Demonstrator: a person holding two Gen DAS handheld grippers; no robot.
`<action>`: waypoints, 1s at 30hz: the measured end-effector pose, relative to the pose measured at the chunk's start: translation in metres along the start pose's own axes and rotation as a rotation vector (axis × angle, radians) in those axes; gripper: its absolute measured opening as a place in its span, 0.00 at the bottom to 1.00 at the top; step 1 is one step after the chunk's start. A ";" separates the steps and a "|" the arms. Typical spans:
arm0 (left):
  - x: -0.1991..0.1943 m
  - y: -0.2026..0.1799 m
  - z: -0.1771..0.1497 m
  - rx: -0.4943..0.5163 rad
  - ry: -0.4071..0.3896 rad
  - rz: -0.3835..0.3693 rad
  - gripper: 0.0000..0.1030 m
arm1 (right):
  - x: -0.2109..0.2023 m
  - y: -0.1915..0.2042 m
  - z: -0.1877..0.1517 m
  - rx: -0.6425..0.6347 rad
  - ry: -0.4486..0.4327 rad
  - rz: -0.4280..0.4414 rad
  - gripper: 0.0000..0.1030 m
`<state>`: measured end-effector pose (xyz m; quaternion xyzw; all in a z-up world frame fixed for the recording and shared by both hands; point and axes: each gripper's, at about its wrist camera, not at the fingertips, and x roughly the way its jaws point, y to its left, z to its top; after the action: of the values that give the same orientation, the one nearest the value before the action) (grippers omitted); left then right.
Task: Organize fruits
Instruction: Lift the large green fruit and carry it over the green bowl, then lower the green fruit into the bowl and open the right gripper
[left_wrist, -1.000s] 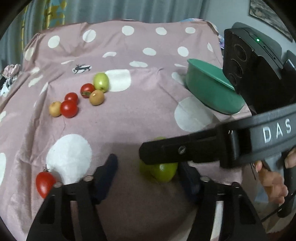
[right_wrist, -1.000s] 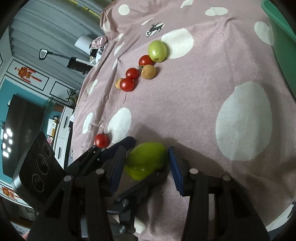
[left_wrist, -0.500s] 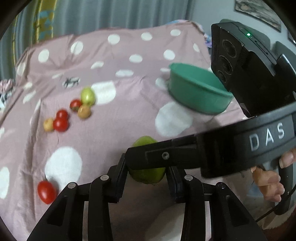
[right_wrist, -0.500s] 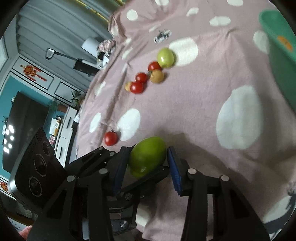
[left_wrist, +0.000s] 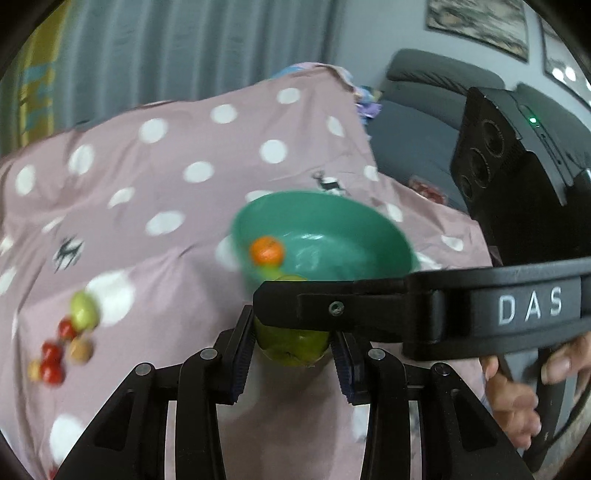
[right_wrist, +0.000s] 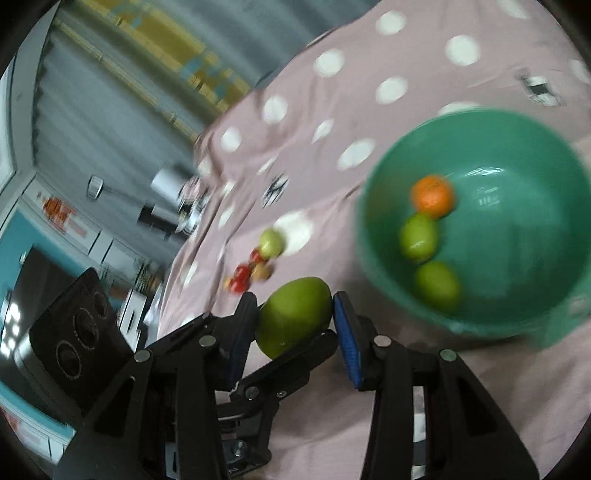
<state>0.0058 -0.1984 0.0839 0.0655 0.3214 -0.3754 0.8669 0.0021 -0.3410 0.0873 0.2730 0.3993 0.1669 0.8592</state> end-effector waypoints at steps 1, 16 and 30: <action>0.012 -0.008 0.007 0.013 0.014 -0.009 0.38 | -0.005 -0.006 0.003 0.007 -0.019 -0.030 0.42; 0.069 -0.053 0.014 0.052 0.070 -0.032 0.38 | -0.032 -0.072 0.007 0.149 -0.073 -0.130 0.42; 0.070 -0.054 0.016 0.097 0.063 0.056 0.47 | -0.034 -0.073 0.011 0.133 -0.081 -0.175 0.43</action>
<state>0.0118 -0.2850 0.0612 0.1283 0.3280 -0.3639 0.8623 -0.0053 -0.4197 0.0691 0.3001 0.3969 0.0532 0.8658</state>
